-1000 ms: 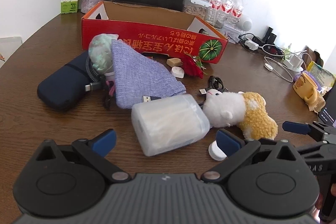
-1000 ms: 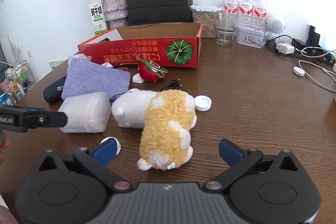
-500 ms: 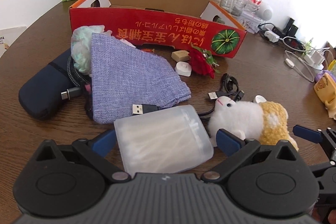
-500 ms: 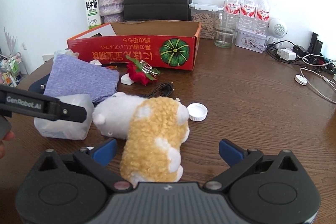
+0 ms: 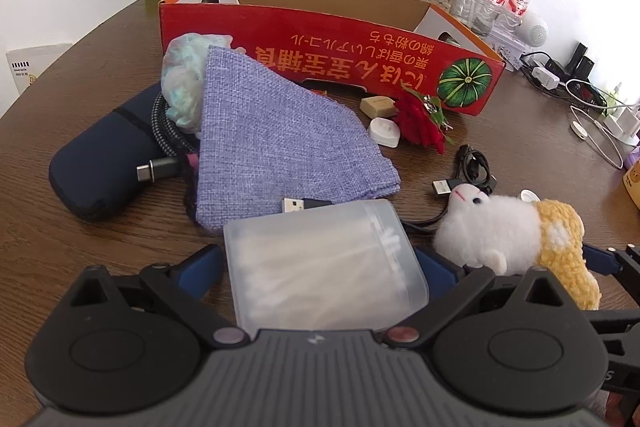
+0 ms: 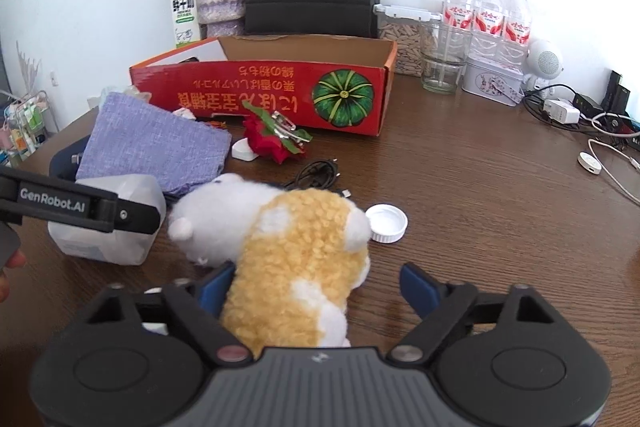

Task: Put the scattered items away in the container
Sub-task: 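Grasp the plush toy with the right tool while the left tool grasps the plastic container, then lift the plush toy and container into the box and release both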

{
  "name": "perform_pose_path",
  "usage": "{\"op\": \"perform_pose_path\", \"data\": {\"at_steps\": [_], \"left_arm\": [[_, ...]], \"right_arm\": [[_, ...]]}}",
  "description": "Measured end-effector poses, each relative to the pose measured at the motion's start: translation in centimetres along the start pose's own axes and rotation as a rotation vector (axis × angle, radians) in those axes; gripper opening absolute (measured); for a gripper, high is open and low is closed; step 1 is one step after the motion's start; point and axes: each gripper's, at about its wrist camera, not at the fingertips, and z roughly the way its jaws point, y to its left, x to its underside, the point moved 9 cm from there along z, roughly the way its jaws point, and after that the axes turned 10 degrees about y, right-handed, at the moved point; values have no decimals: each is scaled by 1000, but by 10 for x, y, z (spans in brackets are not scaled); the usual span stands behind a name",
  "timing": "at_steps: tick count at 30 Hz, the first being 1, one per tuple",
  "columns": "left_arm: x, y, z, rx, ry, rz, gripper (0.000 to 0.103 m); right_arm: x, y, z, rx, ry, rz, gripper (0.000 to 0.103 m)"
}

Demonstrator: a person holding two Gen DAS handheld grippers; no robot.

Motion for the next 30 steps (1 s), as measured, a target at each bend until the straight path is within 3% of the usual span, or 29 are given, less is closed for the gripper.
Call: {"op": "perform_pose_path", "data": {"at_steps": [3,9,13,30], "left_arm": [[1,0,-1,5,-13,12,100],[4,1,-3,17,-38,17,96],[7,1,-10,18,-73,36,88],[6,12,-53,112,-196,36,84]], "right_arm": [[2,8,1,-4,-1,-35,66],[2,10,0,7,-17,-48,58],[3,12,-3,2,-29,-46,52],[-15,31,-34,-13,-124,-59,52]]}}
